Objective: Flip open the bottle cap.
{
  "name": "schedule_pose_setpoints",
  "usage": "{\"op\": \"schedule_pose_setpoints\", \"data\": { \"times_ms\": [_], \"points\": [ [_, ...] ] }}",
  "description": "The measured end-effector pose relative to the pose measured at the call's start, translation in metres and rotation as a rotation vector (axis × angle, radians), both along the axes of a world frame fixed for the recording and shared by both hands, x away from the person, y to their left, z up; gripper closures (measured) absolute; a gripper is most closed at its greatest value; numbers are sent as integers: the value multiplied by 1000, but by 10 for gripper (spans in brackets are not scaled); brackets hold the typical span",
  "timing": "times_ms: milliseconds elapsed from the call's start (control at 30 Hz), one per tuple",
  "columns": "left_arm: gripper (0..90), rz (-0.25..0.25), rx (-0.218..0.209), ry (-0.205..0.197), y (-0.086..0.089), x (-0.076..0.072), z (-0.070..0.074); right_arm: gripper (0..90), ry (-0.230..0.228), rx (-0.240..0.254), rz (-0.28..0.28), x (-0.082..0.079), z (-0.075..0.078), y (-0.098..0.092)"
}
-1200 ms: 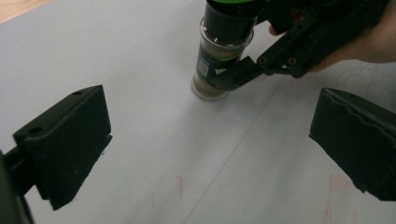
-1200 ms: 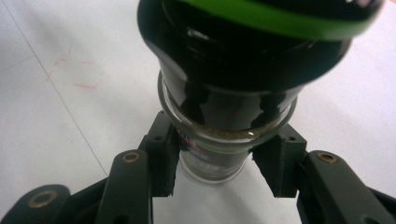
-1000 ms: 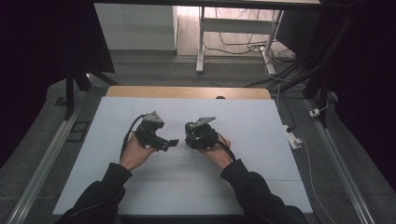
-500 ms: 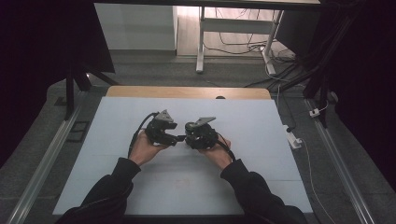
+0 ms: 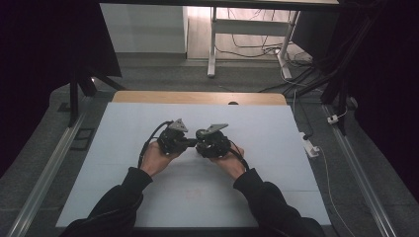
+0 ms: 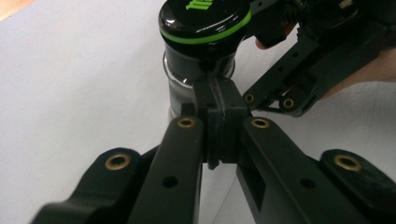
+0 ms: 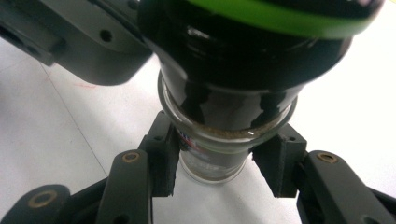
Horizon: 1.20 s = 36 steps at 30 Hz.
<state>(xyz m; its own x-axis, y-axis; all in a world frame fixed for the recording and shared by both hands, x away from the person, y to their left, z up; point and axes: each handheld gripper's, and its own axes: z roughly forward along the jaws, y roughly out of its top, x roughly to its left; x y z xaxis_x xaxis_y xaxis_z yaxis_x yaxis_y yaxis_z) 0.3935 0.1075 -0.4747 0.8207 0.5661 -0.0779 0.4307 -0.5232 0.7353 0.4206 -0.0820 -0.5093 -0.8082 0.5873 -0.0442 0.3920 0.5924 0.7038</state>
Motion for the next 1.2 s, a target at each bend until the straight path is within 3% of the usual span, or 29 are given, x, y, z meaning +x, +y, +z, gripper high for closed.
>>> {"op": "schedule_pose_setpoints", "data": {
  "times_ms": [167, 400, 733, 1000, 1200],
  "points": [
    [888, 3, 1, 11, 0, 0, -1, 526, 4, 3, -1, 0, 0, 0],
    [888, 3, -28, 8, 1, -2, 8, 526, 1, 0, 1, 0, 0, 0],
    [888, -5, -9, 10, -1, -3, 12, 526, 4, -1, 0, 0, 0, 0],
    [888, 5, -42, 9, -1, -4, 17, 526, 0, -6, 1, 0, 0, 0],
    [888, 15, -44, 14, -1, -2, 17, 526, 2, -4, 0, 0, 0, 0]
  ]
}}
